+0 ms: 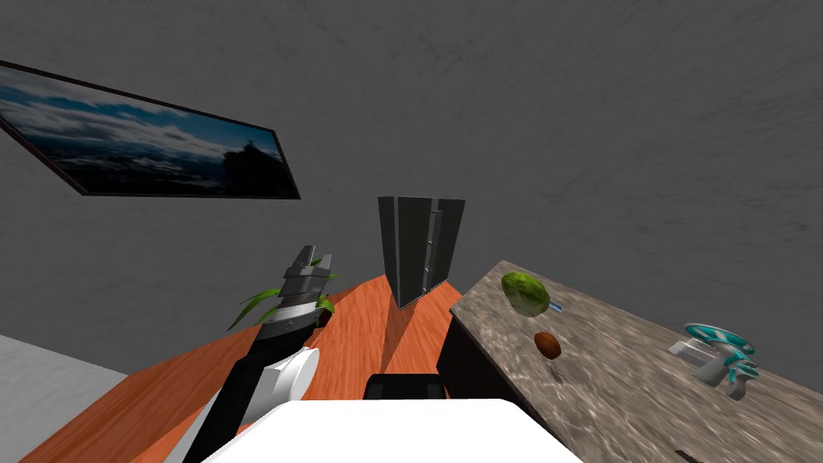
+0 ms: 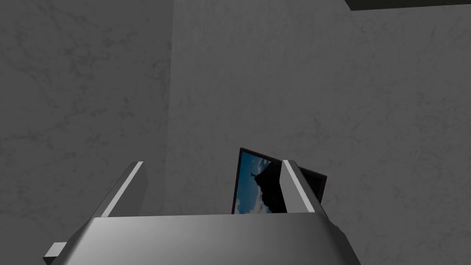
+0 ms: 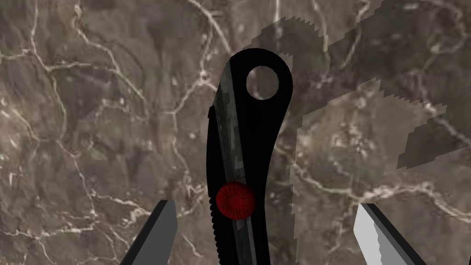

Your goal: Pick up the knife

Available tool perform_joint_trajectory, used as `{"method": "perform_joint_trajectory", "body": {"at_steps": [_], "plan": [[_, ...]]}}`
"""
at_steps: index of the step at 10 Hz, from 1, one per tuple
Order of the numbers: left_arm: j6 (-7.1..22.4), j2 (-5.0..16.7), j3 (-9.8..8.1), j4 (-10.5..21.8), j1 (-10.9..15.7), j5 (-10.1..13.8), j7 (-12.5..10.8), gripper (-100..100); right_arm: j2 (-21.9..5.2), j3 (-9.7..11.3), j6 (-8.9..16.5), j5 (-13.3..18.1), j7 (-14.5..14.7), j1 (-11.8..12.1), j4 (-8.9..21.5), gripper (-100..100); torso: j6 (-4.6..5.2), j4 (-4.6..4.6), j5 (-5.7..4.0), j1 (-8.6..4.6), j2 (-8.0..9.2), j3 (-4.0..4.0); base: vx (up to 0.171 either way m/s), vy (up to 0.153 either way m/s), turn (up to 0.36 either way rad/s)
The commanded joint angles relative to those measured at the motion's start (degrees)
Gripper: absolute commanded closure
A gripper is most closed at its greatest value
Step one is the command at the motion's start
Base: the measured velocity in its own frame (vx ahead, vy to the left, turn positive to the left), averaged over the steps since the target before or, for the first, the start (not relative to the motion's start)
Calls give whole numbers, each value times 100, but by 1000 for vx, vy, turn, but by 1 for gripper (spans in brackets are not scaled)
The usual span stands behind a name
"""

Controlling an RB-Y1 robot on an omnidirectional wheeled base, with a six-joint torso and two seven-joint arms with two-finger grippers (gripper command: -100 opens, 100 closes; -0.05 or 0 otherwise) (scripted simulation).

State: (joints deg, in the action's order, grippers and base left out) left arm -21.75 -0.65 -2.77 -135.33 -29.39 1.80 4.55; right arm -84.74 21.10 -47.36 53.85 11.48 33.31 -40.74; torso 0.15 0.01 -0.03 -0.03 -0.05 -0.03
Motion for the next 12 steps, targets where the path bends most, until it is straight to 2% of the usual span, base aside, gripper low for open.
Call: {"method": "perform_joint_trajectory", "body": {"at_steps": [1,6,7,8,12], "plan": [[0,0,0,0,0,0,0,0,129,13,66,-48,184,11,88,-100,0,0,0,0,0,0,55,-15,-28],[0,0,0,0,0,0,0,0,388,38,197,-145,551,32,264,-100,1,0,2,7,-1,0,51,-14,-28],[0,0,0,0,0,0,0,0,340,30,173,-140,488,38,232,-100,2,2,3,15,7,4,5,7,-12],[0,0,0,0,0,0,0,0,348,32,175,-140,509,34,242,100,0,3,5,16,12,7,0,0,0],[0,0,0,0,0,0,0,0,331,28,173,-140,505,35,248,100,4,7,-20,-5,23,15,0,-1,3]]}}
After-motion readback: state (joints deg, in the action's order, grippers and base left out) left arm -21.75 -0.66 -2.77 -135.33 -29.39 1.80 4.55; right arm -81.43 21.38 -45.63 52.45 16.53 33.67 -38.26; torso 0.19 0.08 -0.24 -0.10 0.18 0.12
